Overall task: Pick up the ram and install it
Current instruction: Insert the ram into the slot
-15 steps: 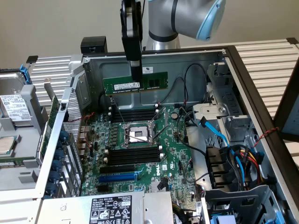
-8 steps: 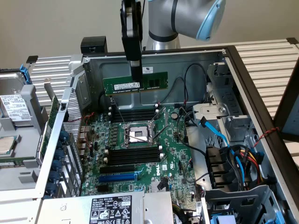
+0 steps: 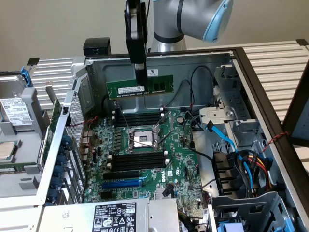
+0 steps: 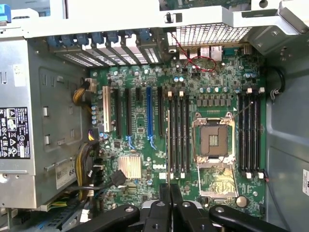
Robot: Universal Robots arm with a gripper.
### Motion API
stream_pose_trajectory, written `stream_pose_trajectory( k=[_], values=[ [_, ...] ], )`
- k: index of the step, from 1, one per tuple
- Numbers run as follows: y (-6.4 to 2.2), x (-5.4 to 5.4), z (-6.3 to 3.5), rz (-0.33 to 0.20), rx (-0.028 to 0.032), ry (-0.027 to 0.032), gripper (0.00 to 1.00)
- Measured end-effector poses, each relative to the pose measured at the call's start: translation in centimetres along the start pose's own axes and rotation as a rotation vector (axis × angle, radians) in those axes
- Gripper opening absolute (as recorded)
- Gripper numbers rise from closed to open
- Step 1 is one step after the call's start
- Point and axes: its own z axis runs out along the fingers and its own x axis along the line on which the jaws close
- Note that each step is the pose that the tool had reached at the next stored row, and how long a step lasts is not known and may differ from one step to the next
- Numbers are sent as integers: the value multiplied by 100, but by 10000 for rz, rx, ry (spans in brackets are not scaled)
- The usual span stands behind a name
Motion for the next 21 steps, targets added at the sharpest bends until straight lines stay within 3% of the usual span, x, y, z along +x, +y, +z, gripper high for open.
stream_pose_trajectory(
  k=[11, 17, 21],
  values=[
    [10, -25, 198, -1, -5, -12, 12],
    [25, -187, 250, -3, -19, -11, 12],
    [64, -230, 294, -1, -18, -13, 12]
  ],
)
